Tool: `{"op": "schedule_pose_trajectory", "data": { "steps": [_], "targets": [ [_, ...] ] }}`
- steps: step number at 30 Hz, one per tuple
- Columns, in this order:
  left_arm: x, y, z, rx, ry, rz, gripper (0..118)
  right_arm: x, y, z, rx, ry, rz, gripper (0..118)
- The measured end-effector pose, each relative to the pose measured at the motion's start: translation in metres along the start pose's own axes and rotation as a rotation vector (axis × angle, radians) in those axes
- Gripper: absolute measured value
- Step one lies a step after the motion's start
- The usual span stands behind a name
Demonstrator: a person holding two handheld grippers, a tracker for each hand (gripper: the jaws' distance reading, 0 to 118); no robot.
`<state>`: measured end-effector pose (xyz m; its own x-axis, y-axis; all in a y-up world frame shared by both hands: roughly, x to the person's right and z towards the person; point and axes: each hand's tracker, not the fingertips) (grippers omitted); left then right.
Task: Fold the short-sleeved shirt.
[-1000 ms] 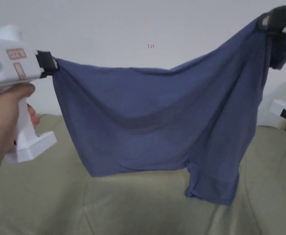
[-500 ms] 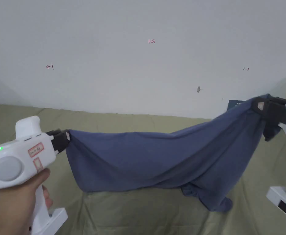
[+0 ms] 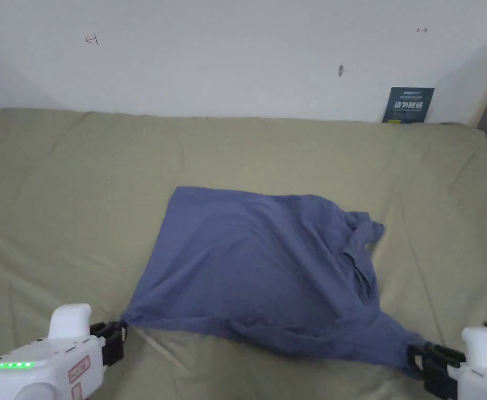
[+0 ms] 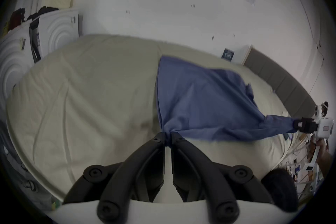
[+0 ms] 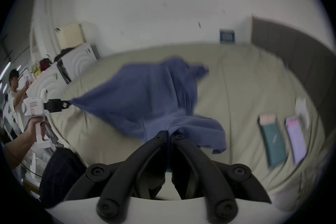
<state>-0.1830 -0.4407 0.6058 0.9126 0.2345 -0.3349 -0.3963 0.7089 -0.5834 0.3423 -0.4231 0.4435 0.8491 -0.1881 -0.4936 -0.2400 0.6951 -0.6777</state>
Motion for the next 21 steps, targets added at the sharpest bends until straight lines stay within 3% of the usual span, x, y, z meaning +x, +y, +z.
{"op": "schedule_pose_trajectory", "data": {
  "steps": [2, 3, 4, 5, 6, 7, 10, 12, 16, 17, 18, 19, 20, 21],
  "targets": [
    [-0.003, -0.015, -0.004, -0.012, 0.023, -0.009, 7, 0.004, -0.025, -0.013, -0.047, -0.018, -0.024, 6],
    [-0.005, -0.02, -0.003, -0.012, 0.018, -0.019, 10, 0.006, -0.03, -0.018, -0.035, -0.002, -0.023, 18],
    [-0.006, -0.022, -0.002, -0.008, 0.023, -0.028, 31, 0.01, -0.032, -0.019, -0.029, 0.004, -0.026, 53],
    [-0.007, -0.021, 0.001, 0.007, 0.054, -0.043, 78, 0.011, -0.03, -0.021, -0.041, 0.0, -0.045, 107],
    [-0.009, -0.018, 0.005, 0.01, 0.062, -0.044, 106, 0.01, -0.028, -0.02, -0.058, -0.007, -0.069, 118],
    [-0.01, -0.015, 0.014, 0.001, 0.05, -0.032, 114, 0.007, -0.026, -0.012, -0.039, 0.007, -0.074, 114],
    [-0.007, -0.013, 0.056, 0.056, -0.06, -0.022, 114, -0.015, -0.021, 0.03, 0.104, 0.084, -0.081, 113],
    [0.004, -0.019, 0.088, 0.043, 0.001, -0.091, 114, -0.03, -0.02, 0.062, 0.112, 0.119, -0.072, 113],
    [0.022, -0.036, 0.122, -0.007, 0.165, -0.181, 112, -0.056, -0.032, 0.094, 0.112, 0.074, -0.042, 110],
    [0.019, -0.04, 0.13, -0.012, 0.184, -0.199, 100, -0.061, -0.037, 0.099, 0.128, 0.063, -0.042, 93],
    [0.021, -0.04, 0.125, 0.015, 0.067, -0.178, 54, -0.064, -0.039, 0.1, 0.127, 0.041, -0.053, 65],
    [0.025, -0.038, 0.12, -0.037, 0.077, -0.172, 0, -0.065, -0.041, 0.097, 0.095, -0.004, -0.061, 22],
    [0.028, -0.036, 0.113, -0.056, 0.161, -0.185, 0, -0.066, -0.044, 0.098, 0.086, -0.039, -0.059, 0],
    [0.027, -0.033, 0.104, -0.054, 0.131, -0.179, 0, -0.064, -0.046, 0.096, 0.096, -0.019, -0.06, 0]
  ]
}}
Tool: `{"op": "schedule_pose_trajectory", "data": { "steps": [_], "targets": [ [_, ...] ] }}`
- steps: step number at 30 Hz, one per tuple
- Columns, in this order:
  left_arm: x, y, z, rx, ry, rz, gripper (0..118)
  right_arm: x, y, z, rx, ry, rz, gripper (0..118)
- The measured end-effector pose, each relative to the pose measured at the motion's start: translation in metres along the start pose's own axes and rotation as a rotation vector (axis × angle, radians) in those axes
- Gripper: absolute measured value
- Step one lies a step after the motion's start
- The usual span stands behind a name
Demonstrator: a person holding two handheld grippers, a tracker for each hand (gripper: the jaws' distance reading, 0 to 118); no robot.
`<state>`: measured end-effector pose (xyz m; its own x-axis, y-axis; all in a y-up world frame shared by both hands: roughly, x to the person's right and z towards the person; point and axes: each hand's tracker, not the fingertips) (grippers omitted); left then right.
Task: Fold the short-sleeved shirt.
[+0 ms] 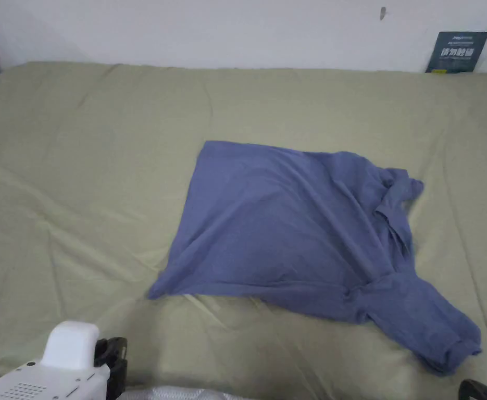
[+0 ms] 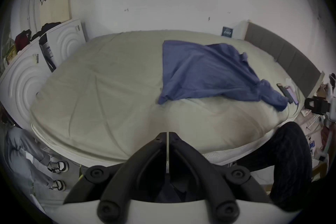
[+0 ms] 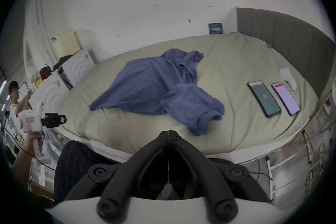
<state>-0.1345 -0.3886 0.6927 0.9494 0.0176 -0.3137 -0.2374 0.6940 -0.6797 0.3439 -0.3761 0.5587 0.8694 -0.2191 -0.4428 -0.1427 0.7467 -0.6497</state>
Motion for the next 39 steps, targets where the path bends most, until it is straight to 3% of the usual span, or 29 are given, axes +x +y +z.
{"op": "schedule_pose_trajectory", "data": {
  "steps": [2, 4, 6, 7, 8, 13, 14, 15, 16, 17, 18, 19, 20, 21, 23, 27, 29, 30, 32, 35, 39],
  "targets": [
    [-0.003, 0.01, -0.024, -0.01, -0.016, 0.021, 1, 0.005, -0.002, -0.008, -0.024, 0.022, -0.02, 0],
    [-0.004, 0.023, -0.048, -0.003, -0.016, 0.024, 15, 0.011, -0.001, -0.016, -0.057, 0.001, -0.027, 0],
    [-0.004, 0.042, -0.08, -0.014, -0.003, 0.008, 92, 0.015, 0.002, -0.021, -0.074, -0.003, -0.04, 0],
    [-0.006, 0.049, -0.095, -0.031, -0.005, 0.002, 115, 0.017, 0.004, -0.022, -0.075, 0.001, -0.047, 0],
    [-0.007, 0.057, -0.108, -0.034, -0.014, -0.003, 117, 0.019, 0.006, -0.023, -0.075, 0.006, -0.052, 0],
    [-0.003, 0.079, -0.165, -0.121, 0.05, -0.052, 115, 0.024, 0.017, -0.04, -0.114, -0.067, -0.031, 0],
    [0.0, 0.08, -0.171, -0.136, 0.064, -0.074, 109, 0.026, 0.019, -0.043, -0.117, -0.079, -0.021, 0],
    [0.003, 0.081, -0.173, -0.13, 0.08, -0.09, 89, 0.026, 0.022, -0.047, -0.12, -0.095, -0.012, 0],
    [0.005, 0.082, -0.172, -0.129, 0.076, -0.098, 43, 0.026, 0.025, -0.051, -0.125, -0.116, 0.0, 1],
    [0.008, 0.084, -0.171, -0.136, 0.062, -0.1, 6, 0.027, 0.029, -0.056, -0.132, -0.134, 0.015, 5],
    [0.011, 0.084, -0.172, -0.167, 0.018, -0.101, 6, 0.027, 0.033, -0.062, -0.144, -0.139, 0.03, 21],
    [0.014, 0.084, -0.172, -0.167, 0.011, -0.098, 7, 0.028, 0.036, -0.067, -0.151, -0.143, 0.047, 55],
    [0.018, 0.084, -0.174, -0.191, 0.002, -0.102, 7, 0.029, 0.04, -0.075, -0.16, -0.138, 0.062, 105],
    [0.02, 0.082, -0.177, -0.195, 0.004, -0.104, 7, 0.031, 0.043, -0.086, -0.194, -0.13, 0.082, 118],
    [0.018, 0.081, -0.176, -0.185, 0.002, -0.088, 6, 0.032, 0.048, -0.103, -0.215, -0.121, 0.104, 118],
    [0.005, 0.08, -0.178, -0.184, -0.027, 0.012, 6, 0.027, 0.058, -0.141, -0.301, -0.153, 0.226, 118],
    [0.004, 0.079, -0.176, -0.174, -0.014, -0.005, 6, 0.024, 0.057, -0.155, -0.401, -0.228, 0.276, 114],
    [0.003, 0.079, -0.174, -0.17, -0.013, -0.011, 6, 0.024, 0.056, -0.156, -0.394, -0.229, 0.278, 95],
    [0.001, 0.081, -0.167, -0.159, -0.021, -0.016, 6, 0.026, 0.055, -0.151, -0.356, -0.225, 0.262, 7],
    [-0.001, 0.087, -0.16, -0.162, -0.04, -0.015, 6, 0.028, 0.065, -0.129, -0.314, -0.11, 0.139, 7],
    [-0.004, 0.109, -0.15, -0.142, -0.079, 0.017, 6, 0.028, 0.093, -0.107, -0.241, -0.092, 0.128, 7]
  ]
}}
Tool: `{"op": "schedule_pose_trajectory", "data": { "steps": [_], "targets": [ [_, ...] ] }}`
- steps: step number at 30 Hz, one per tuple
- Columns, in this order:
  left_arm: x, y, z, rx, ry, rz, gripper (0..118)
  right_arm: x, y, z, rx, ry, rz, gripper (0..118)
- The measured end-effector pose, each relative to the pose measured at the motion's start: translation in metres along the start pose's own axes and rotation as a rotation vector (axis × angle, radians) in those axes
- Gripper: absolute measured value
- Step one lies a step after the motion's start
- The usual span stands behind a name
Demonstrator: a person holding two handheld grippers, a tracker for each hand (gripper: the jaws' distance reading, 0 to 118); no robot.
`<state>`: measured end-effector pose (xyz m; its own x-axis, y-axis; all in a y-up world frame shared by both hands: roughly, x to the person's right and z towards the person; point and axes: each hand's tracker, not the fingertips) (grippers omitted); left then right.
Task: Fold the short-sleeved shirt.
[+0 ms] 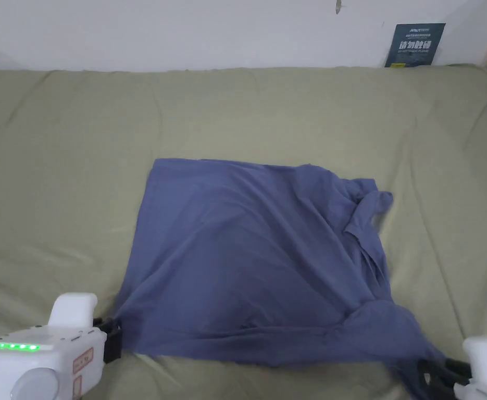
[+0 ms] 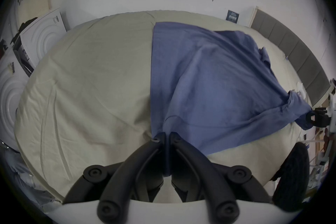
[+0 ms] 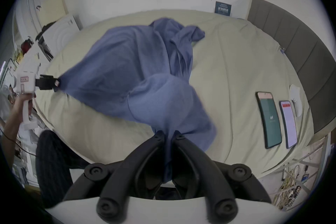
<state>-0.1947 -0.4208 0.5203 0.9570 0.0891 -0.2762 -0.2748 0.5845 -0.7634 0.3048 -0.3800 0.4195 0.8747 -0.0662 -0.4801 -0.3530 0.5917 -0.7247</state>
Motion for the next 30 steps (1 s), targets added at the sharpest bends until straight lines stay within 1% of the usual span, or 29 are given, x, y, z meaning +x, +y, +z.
{"op": "schedule_pose_trajectory", "data": {
  "steps": [5, 7, 8, 10, 13, 14, 15, 16, 17, 18, 20, 22, 23, 24, 25, 26, 27, 28, 29, 30],
  "targets": [
    [-0.002, 0.051, 0.01, 0.045, -0.026, 0.008, 6, 0.026, 0.063, 0.016, 0.079, 0.103, -0.098, 7],
    [-0.004, 0.076, 0.005, 0.057, -0.053, 0.019, 6, 0.034, 0.093, 0.014, 0.084, 0.109, -0.091, 7],
    [-0.005, 0.09, 0.002, 0.062, -0.052, 0.03, 6, 0.038, 0.11, 0.011, 0.101, 0.11, -0.073, 7],
    [-0.006, 0.116, -0.01, 0.053, -0.042, 0.033, 6, 0.045, 0.14, 0.0, 0.106, 0.113, -0.064, 7],
    [-0.006, 0.155, -0.032, 0.031, -0.042, 0.113, 6, 0.052, 0.185, -0.028, 0.072, 0.146, -0.078, 7],
    [-0.009, 0.168, -0.044, 0.014, -0.055, 0.131, 6, 0.055, 0.198, -0.043, 0.056, 0.14, -0.087, 7],
    [-0.009, 0.179, -0.055, 0.005, -0.057, 0.168, 6, 0.057, 0.21, -0.058, 0.025, 0.138, -0.099, 7],
    [-0.009, 0.187, -0.065, -0.007, -0.039, 0.185, 6, 0.062, 0.218, -0.074, -0.016, 0.16, -0.108, 7],
    [-0.009, 0.195, -0.078, -0.022, -0.019, 0.183, 6, 0.066, 0.226, -0.092, -0.049, 0.17, -0.125, 7],
    [-0.011, 0.202, -0.089, -0.032, -0.015, 0.2, 6, 0.068, 0.231, -0.108, -0.064, 0.147, -0.146, 7],
    [-0.016, 0.212, -0.11, -0.053, -0.025, 0.281, 6, 0.074, 0.237, -0.138, -0.115, 0.16, -0.172, 7],
    [-0.016, 0.213, -0.121, -0.064, -0.003, 0.325, 6, 0.075, 0.237, -0.158, -0.109, 0.138, -0.173, 8],
    [-0.016, 0.214, -0.125, -0.055, 0.005, 0.293, 6, 0.074, 0.235, -0.168, -0.108, 0.142, -0.172, 20],
    [-0.016, 0.212, -0.126, -0.046, 0.005, 0.269, 7, 0.076, 0.232, -0.176, -0.104, 0.143, -0.166, 52],
    [-0.015, 0.211, -0.125, -0.045, 0.011, 0.257, 16, 0.075, 0.229, -0.181, -0.11, 0.096, -0.157, 92],
    [-0.015, 0.207, -0.12, -0.041, 0.016, 0.238, 52, 0.073, 0.225, -0.184, -0.123, 0.077, -0.147, 118],
    [-0.019, 0.203, -0.117, -0.041, -0.004, 0.228, 83, 0.07, 0.22, -0.18, -0.114, 0.096, -0.136, 116],
    [-0.021, 0.196, -0.11, -0.038, -0.031, 0.217, 103, 0.07, 0.214, -0.173, -0.059, 0.108, -0.111, 116],
    [-0.022, 0.186, -0.099, -0.015, -0.05, 0.205, 109, 0.065, 0.205, -0.16, -0.024, 0.114, -0.097, 116],
    [-0.022, 0.174, -0.086, 0.021, -0.063, 0.181, 109, 0.059, 0.194, -0.143, 0.009, 0.125, -0.062, 116]
  ]
}}
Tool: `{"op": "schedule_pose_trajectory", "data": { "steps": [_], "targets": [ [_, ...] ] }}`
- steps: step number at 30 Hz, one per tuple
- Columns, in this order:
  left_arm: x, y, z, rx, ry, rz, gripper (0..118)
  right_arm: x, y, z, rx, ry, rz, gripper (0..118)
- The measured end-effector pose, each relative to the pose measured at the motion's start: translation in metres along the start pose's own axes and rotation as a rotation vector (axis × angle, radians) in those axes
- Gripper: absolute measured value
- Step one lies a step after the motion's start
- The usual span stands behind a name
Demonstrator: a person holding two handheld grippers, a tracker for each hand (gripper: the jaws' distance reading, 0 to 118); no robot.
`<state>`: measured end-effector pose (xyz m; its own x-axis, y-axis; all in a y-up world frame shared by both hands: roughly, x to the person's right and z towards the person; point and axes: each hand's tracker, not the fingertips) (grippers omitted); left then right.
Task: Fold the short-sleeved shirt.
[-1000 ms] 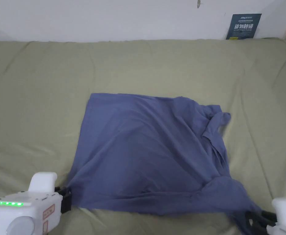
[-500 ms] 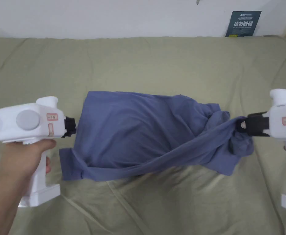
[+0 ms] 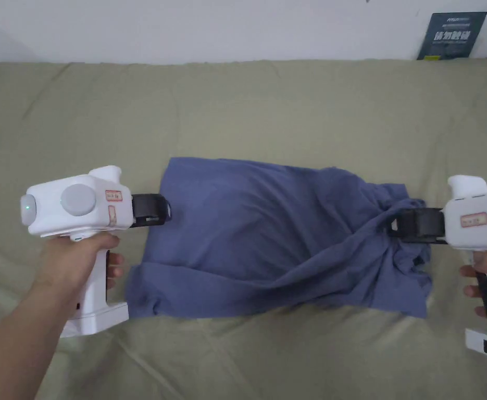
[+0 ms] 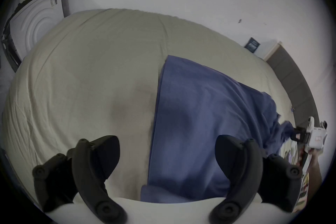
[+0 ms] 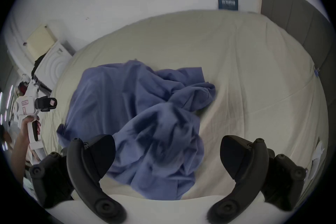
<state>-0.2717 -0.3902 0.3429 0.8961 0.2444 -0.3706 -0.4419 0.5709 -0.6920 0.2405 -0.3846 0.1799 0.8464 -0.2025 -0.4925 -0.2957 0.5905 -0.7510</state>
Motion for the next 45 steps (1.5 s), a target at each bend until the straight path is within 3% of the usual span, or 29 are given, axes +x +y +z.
{"op": "schedule_pose_trajectory", "data": {
  "steps": [4, 5, 6, 7, 8, 9, 10, 12, 16, 17, 18, 19, 20, 21, 26, 28, 31, 32, 33, 35, 37, 39, 41, 45],
  "targets": [
    [-0.004, -0.059, 0.053, 0.114, 0.012, -0.065, 111, -0.029, -0.061, 0.065, 0.147, 0.03, 0.067, 116],
    [-0.005, -0.078, 0.067, 0.12, 0.018, -0.064, 109, -0.04, -0.084, 0.081, 0.138, 0.025, 0.064, 109],
    [0.0, -0.097, 0.081, 0.152, 0.062, -0.056, 103, -0.046, -0.103, 0.095, 0.167, 0.03, 0.061, 92],
    [0.005, -0.116, 0.095, 0.176, 0.079, -0.064, 89, -0.054, -0.126, 0.107, 0.197, 0.042, 0.053, 60],
    [0.01, -0.137, 0.109, 0.223, 0.094, -0.085, 53, -0.062, -0.147, 0.118, 0.227, 0.043, 0.046, 11],
    [0.011, -0.156, 0.114, 0.266, 0.118, -0.108, 14, -0.071, -0.168, 0.126, 0.225, 0.015, 0.044, 2],
    [0.015, -0.171, 0.118, 0.257, 0.155, -0.15, 7, -0.071, -0.182, 0.125, 0.224, -0.01, 0.045, 2],
    [0.018, -0.196, 0.118, 0.213, 0.16, -0.135, 7, -0.076, -0.21, 0.135, 0.226, 0.001, 0.036, 2],
    [0.001, -0.201, 0.084, 0.094, 0.086, -0.056, 7, -0.08, -0.236, 0.143, 0.204, 0.034, -0.054, 2],
    [-0.002, -0.194, 0.074, 0.046, 0.075, -0.045, 19, -0.078, -0.239, 0.143, 0.204, 0.033, -0.066, 2],
    [-0.007, -0.184, 0.063, 0.015, 0.082, -0.02, 50, -0.079, -0.241, 0.147, 0.196, 0.036, -0.078, 2],
    [-0.01, -0.177, 0.052, 0.004, 0.107, -0.002, 92, -0.077, -0.241, 0.146, 0.187, 0.042, -0.088, 2],
    [-0.012, -0.173, 0.048, -0.004, 0.14, 0.016, 111, -0.075, -0.243, 0.146, 0.188, 0.043, -0.095, 2],
    [-0.011, -0.163, 0.042, 0.071, 0.15, -0.014, 111, -0.074, -0.243, 0.145, 0.188, 0.039, -0.101, 2],
    [0.0, -0.141, -0.004, -0.03, 0.221, -0.079, 110, -0.071, -0.241, 0.146, 0.183, 0.022, -0.13, 2],
    [0.017, -0.141, -0.018, -0.013, 0.338, -0.188, 110, -0.069, -0.239, 0.143, 0.178, 0.009, -0.138, 2],
    [0.045, -0.146, -0.025, 0.027, 0.395, -0.358, 109, -0.069, -0.238, 0.141, 0.177, 0.008, -0.142, 2],
    [0.051, -0.143, -0.024, 0.041, 0.421, -0.409, 103, -0.069, -0.237, 0.139, 0.176, 0.007, -0.141, 2],
    [0.053, -0.145, -0.023, 0.013, 0.378, -0.355, 94, -0.069, -0.235, 0.138, 0.173, 0.01, -0.141, 2],
    [0.049, -0.14, -0.022, -0.028, 0.267, -0.249, 63, -0.072, -0.234, 0.138, 0.176, 0.014, -0.139, 2],
    [0.045, -0.137, -0.02, -0.07, 0.229, -0.166, 57, -0.072, -0.231, 0.135, 0.175, 0.02, -0.134, 2],
    [0.044, -0.132, -0.018, -0.075, 0.236, -0.173, 42, -0.073, -0.228, 0.134, 0.176, 0.023, -0.129, 2],
    [0.04, -0.132, -0.014, -0.059, 0.196, -0.107, 13, -0.071, -0.22, 0.13, 0.173, 0.017, -0.124, 2],
    [0.032, -0.127, 0.012, 0.013, 0.113, -0.044, 13, -0.064, -0.197, 0.122, 0.165, -0.017, -0.098, 2]
  ]
}}
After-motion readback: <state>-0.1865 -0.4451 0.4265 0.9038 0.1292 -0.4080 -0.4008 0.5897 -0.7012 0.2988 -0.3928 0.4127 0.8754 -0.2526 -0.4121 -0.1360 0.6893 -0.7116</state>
